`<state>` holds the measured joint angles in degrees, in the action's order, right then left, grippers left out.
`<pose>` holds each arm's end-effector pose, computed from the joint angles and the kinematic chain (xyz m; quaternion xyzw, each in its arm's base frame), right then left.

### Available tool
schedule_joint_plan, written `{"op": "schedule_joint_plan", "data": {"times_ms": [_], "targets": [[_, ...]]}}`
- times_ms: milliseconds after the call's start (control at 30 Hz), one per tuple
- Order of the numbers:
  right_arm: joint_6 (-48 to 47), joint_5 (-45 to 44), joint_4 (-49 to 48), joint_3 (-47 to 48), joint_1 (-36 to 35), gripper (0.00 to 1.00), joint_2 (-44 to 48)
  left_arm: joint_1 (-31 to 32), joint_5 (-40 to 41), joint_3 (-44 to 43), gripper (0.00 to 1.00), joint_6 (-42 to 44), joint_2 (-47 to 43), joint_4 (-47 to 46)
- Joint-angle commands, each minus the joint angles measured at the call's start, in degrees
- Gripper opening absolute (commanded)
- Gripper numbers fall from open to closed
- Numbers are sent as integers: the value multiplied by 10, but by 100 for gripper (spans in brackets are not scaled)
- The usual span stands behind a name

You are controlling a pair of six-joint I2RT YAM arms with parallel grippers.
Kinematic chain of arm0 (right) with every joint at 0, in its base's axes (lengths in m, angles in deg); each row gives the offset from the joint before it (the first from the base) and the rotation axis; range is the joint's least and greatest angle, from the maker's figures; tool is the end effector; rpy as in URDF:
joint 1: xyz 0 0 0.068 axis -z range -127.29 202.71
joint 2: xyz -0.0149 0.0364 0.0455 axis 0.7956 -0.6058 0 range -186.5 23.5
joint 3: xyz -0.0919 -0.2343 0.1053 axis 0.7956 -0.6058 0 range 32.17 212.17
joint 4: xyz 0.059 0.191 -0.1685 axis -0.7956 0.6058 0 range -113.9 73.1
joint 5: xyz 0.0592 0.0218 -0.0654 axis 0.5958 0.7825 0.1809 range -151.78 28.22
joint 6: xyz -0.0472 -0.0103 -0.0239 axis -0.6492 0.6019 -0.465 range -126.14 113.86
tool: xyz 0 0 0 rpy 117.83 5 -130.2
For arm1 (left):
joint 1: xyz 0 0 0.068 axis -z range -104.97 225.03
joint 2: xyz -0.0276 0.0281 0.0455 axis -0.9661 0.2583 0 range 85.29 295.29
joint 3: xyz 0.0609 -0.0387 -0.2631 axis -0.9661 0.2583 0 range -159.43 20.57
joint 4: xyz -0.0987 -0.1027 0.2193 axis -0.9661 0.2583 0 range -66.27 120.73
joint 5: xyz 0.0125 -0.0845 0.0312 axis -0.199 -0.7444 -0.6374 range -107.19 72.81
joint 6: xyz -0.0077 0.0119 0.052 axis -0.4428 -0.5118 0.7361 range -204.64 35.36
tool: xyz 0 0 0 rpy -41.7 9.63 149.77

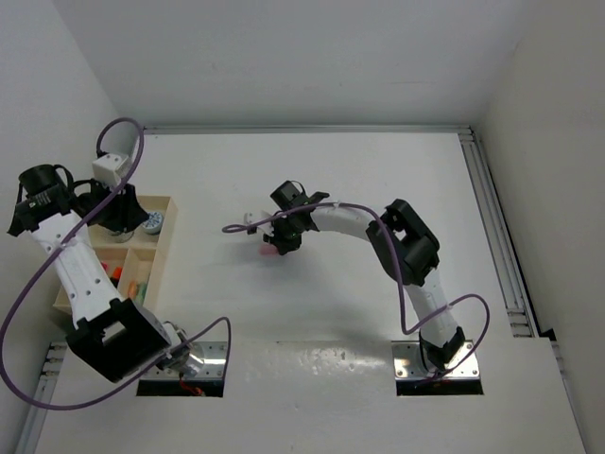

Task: Sort the stationery into containers
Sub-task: Pick up the pen from the center of the board.

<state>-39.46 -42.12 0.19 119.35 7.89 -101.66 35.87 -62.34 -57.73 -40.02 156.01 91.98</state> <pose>0.3125 0.3273 0.1309 -0.6346 0.7164 0.1887 0.2200 0.1837 0.1171 0.3681 0.1397 0.8877 -0.1203 0.4220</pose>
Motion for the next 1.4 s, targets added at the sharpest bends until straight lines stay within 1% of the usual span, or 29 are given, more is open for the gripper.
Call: {"op": "schedule_joint_plan", "data": {"times_ms": [0,33,100,133,200,233,267,300,333,367,400,433,467,500,533,567,600,633,700,733,800,900,1000,1233,1367], "targets": [[6,-19,2,-12,-5,7,16,26,-49,-16,45,-34,-24,-75],[23,-6,9,-6,-4,4,24,32,-54,-16,45,-24,-26,-79],[42,15,39,-1,3,2,54,56,-66,-12,46,-2,-33,-87],[69,45,52,4,8,1,62,63,-66,-10,46,17,-36,-94],[106,78,92,26,27,0,82,106,-45,-6,46,18,-40,-111],[163,110,101,33,38,0,86,122,-41,-12,46,32,-37,-109],[191,129,117,47,59,0,90,160,-37,-16,46,43,-35,-102],[222,151,124,54,69,0,93,180,-36,-19,47,65,-33,-92],[279,191,137,64,91,0,94,199,-36,-22,46,77,-33,-87],[307,212,141,68,103,0,96,237,-36,-20,46,85,-36,-85],[329,231,146,70,110,0,97,260,-35,-19,47,97,-37,-88],[386,266,150,73,125,0,99,280,-35,-11,47,100,-44,-92],[406,284,150,73,134,0,101,330,-28,-6,47,100,-47,-100],[441,302,150,71,146,0,105,360,-22,4,47,98,-51,-115],[456,316,149,71,150,0,106,385,-14,7,47,94,-52,-123],[468,342,148,71,154,0,108,449,7,9,47,93,-50,-136],[492,353,146,71,158,0,110,477,17,11,47,89,-46,-141],[505,361,138,68,163,0,114,528,27,12,47,86,-36,-146],[530,377,124,54,167,0,123,579,58,14,47,84,-20,-158],[534,384,119,50,165,0,134,622,78,17,47,90,-15,-166],[540,390,118,40,163,0,142,673,94,19,47,100,-1,-171],[542,405,118,22,163,0,158,719,125,17,47,123,17,-174],[527,410,124,7,163,0,174,747,146,29,46,137,19,-195],[486,421,155,-7,161,0,208,762,166,43,46,140,29,-222],[451,417,182,-10,151,0,221,766,183,58,55,142,27,-239]]}}
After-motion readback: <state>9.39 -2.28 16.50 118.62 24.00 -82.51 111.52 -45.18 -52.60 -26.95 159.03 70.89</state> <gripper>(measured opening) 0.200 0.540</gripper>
